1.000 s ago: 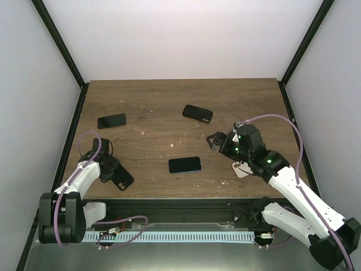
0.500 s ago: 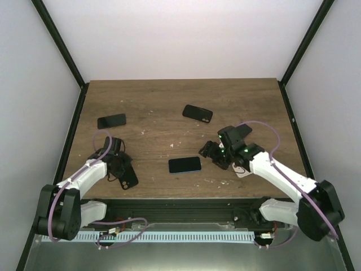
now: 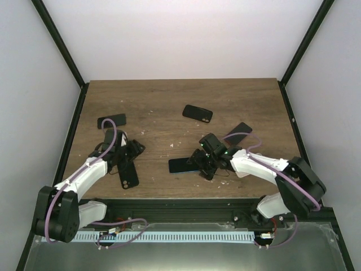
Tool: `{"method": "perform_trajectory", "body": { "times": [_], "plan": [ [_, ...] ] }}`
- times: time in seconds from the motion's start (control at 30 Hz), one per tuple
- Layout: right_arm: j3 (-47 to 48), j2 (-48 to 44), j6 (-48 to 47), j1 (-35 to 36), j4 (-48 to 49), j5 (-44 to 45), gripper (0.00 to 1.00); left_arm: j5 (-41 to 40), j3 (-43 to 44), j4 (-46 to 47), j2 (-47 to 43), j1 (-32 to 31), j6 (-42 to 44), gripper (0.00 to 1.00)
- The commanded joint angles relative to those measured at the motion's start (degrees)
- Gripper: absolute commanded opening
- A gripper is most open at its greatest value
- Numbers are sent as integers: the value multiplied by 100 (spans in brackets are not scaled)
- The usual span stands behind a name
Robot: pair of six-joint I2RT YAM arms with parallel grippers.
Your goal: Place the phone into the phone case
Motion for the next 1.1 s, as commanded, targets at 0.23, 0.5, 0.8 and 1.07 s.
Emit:
{"method": "perform_trajectory", "body": {
  "times": [0.23, 0.5, 0.8, 1.07],
  "plan": [
    [-67, 570, 977, 34, 808, 335, 83, 1418, 54, 1171, 147, -57, 954, 75],
    [63, 1002, 915, 26, 1018, 755, 82, 1629, 186, 1382, 726, -147, 1121, 74],
    [422, 1320, -493, -195, 1541, 1271, 83, 1793, 507, 1944, 1681, -572, 996, 70],
    [808, 1919, -1638, -335, 1933, 700, 84, 2001, 822, 2492, 2575, -920, 733, 68]
  ]
}}
